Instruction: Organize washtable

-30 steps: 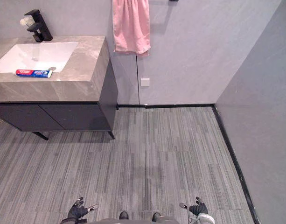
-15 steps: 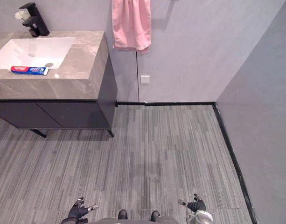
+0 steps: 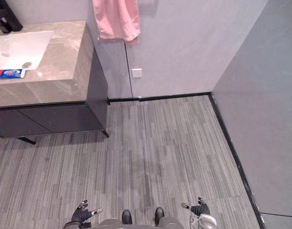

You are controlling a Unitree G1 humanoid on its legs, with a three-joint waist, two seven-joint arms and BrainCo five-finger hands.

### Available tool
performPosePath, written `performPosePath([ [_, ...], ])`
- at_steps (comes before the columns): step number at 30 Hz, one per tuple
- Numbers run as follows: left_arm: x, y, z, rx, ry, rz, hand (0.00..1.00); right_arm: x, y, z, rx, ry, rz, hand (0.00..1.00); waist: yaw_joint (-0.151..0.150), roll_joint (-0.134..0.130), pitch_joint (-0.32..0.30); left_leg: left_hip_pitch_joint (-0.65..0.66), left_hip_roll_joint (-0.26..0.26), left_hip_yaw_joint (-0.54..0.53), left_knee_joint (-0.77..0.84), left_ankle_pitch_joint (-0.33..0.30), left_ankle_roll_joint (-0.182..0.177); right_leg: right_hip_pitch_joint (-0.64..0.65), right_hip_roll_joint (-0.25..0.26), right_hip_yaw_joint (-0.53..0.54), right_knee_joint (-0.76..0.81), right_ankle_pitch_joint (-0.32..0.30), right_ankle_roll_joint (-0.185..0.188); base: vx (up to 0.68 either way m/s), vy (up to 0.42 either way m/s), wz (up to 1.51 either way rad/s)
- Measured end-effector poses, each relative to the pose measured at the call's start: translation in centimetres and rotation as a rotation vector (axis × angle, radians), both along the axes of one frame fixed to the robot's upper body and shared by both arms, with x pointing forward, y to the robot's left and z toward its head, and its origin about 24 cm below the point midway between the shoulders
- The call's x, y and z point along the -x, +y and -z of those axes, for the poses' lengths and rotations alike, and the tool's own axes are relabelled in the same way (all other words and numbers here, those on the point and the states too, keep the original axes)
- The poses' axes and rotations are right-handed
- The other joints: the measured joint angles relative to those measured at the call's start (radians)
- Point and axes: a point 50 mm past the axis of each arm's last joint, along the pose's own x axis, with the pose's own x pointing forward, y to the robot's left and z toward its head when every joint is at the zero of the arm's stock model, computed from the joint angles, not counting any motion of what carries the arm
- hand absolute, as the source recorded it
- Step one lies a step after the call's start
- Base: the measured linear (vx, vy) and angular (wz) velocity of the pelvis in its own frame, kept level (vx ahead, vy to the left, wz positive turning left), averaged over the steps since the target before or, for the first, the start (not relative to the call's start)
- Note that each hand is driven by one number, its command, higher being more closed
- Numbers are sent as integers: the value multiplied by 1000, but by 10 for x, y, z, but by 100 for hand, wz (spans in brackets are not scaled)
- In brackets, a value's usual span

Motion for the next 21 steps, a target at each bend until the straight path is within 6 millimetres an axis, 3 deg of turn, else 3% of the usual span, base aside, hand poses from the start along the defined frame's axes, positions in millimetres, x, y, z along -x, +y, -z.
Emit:
performPosePath([
  [1, -4, 3, -3, -18, -15, 29, 0, -1, 3, 0, -9, -4, -1, 0, -1, -7, 12, 38, -8, 0, 0, -10, 17, -51, -23, -24, 167, 14, 5, 241, 123, 14],
  [2, -7, 6, -5, -30, -23, 43, 0, -3, 5, 0, -12, -8, -10, 0, -6, 8, 21, 61, -6, -11, 0, -40, 32, -92, -37, -59, 261, -6, -6, 286, 90, 20],
  [3, -16, 8, -9, -37, -50, 48, 0, -4, 9, 1, -18, -7, -25, 0, -3, -7, 29, 92, -9, -20, 1, -69, 34, -140, -62, -96, 329, -58, -18, 256, 18, 21],
  [5, -18, 11, -11, -50, -55, 47, 0, -7, 9, 0, -17, -13, -37, 0, -7, -6, 35, 109, 2, -33, -5, -77, 31, -173, -65, -129, 318, -84, -40, 280, -23, 20],
  [7, -24, 10, -12, -52, -69, 44, 0, -13, 6, -3, -7, -29, -44, 0, -30, 20, 53, 147, 53, -51, -37, -78, 28, -229, -29, -183, 212, -81, -66, 386, -107, 23],
  [8, -27, 6, -13, -45, -77, 47, 0, -17, 3, -6, 5, -43, -47, 0, -37, 35, 65, 168, 85, -50, -44, -77, 27, -258, 5, -198, 92, -46, -92, 395, -114, 12],
  [9, -29, 6, -13, -46, -81, 49, 0, -17, 1, -6, 9, -45, -47, 0, -37, 33, 66, 177, 91, -50, -45, -71, 16, -269, 22, -201, 14, -5, -98, 471, -132, 9],
  [10, -30, 7, -13, -47, -83, 50, 0, -13, 0, -5, 13, -37, -47, 0, -36, 18, 63, 197, 88, -52, -45, -66, -37, -264, 31, -191, -160, 117, -118, 550, -178, 23],
  [11, -29, 2, -12, -35, -77, 54, 0, -5, -5, -4, 25, -20, -43, 0, -45, 2, 61, 231, 97, -67, -41, -83, -68, -248, 36, -176, -202, 280, -174, 563, -167, 18],
  [12, -32, -4, -11, -20, -79, 55, 0, -7, -9, -6, 35, -21, -42, 0, -42, 35, 69, 237, 121, -72, -33, -86, -79, -251, 53, -201, -165, 268, -177, 526, -170, 29],
  [13, -38, -8, -12, -12, -93, 69, 0, -11, -9, -7, 34, -37, -33, 0, -50, 37, 67, 214, 131, -85, 5, -42, -149, -262, 44, -205, -115, 204, -192, 395, -127, 14],
  [14, -39, -12, -12, -5, -98, 76, 0, -13, -10, -8, 34, -41, -32, 0, -58, 39, 67, 203, 133, -97, 46, -3, -169, -252, 40, -211, -96, 174, -203, 612, -265, 26],
  [15, -38, -16, -11, 9, -93, 71, 0, -13, -8, -8, 31, -43, -32, 0, -55, 40, 68, 152, 138, -118, 202, 92, -190, -187, 40, -216, -119, 141, -211, 528, -242, 14],
  [16, -37, -19, -10, 17, -91, 68, 0, -12, -8, -7, 30, -40, -34, 0, -58, 39, 69, 123, 142, -129, 289, 152, -179, -145, 43, -215, -145, 131, -208, 615, -281, 19],
  [17, -33, -24, -8, 32, -84, 64, 0, -12, -6, -8, 29, -45, -38, 0, -55, 40, 71, 55, 172, -145, 492, 179, -184, -52, 53, -213, -209, 117, -211, 386, -163, 12],
  [19, -31, -27, -7, 48, -80, 65, 0, -17, -2, -10, 23, -71, -49, 0, -39, 44, 73, -52, 236, -100, 742, 108, -147, 67, 81, -208, -288, 111, -219, 449, -146, -10],
  [20, -32, -28, -9, 52, -94, 68, 0, -21, 0, -12, 17, -94, -41, 0, -24, 37, 76, -119, 261, -68, 811, 74, -107, 127, 89, -191, -329, 108, -218, 369, -104, -24],
  [21, -34, -28, -10, 52, -103, 69, 0, -22, 1, -12, 14, -102, -37, 0, -17, 33, 79, -153, 262, -62, 816, 64, -99, 150, 89, -185, -346, 104, -215, 404, -61, -27],
])
